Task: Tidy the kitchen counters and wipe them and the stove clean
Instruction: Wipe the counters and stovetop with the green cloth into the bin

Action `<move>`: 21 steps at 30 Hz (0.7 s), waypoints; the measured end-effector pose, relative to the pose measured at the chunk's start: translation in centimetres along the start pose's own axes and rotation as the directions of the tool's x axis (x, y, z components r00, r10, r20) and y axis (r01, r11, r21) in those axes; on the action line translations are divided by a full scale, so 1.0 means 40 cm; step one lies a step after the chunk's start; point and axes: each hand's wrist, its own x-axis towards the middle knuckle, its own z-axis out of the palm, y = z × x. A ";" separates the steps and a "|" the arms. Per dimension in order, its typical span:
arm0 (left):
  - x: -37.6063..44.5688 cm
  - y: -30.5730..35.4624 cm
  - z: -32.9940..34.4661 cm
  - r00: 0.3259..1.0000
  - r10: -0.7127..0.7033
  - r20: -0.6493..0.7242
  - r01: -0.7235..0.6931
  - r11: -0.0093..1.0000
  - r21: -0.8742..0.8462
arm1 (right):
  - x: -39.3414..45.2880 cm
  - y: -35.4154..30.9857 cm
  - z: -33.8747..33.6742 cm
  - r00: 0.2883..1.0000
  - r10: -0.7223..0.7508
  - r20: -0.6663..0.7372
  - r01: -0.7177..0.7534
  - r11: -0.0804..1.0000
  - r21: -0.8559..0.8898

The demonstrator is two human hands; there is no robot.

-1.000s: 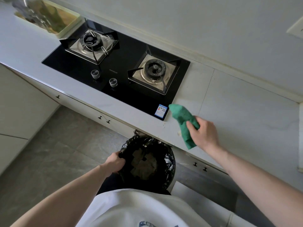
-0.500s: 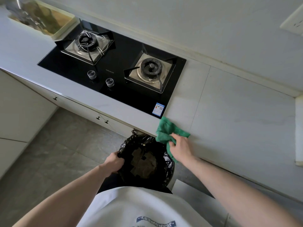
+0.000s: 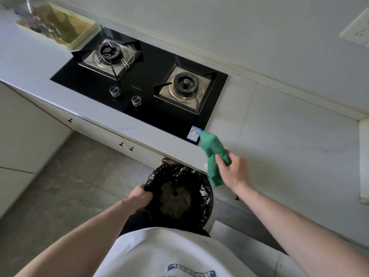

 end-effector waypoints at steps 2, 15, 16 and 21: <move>0.000 -0.003 -0.006 1.000 -0.006 0.007 0.006 1.000 0.001 | 0.034 0.010 -0.035 0.993 0.001 -0.120 -0.002 1.000 -0.010; -0.021 0.027 -0.019 0.999 -0.034 -0.015 0.034 0.999 0.003 | 0.122 0.033 0.142 0.983 0.082 0.165 -0.016 0.931 -0.366; -0.021 0.026 -0.021 0.999 -0.036 -0.015 0.036 0.999 0.008 | 0.106 0.026 0.157 0.981 0.072 0.178 0.000 0.926 -0.377; -0.022 0.024 -0.027 0.999 -0.037 -0.013 0.037 0.999 0.009 | 0.023 0.008 0.193 0.926 0.022 0.378 0.122 0.927 -0.354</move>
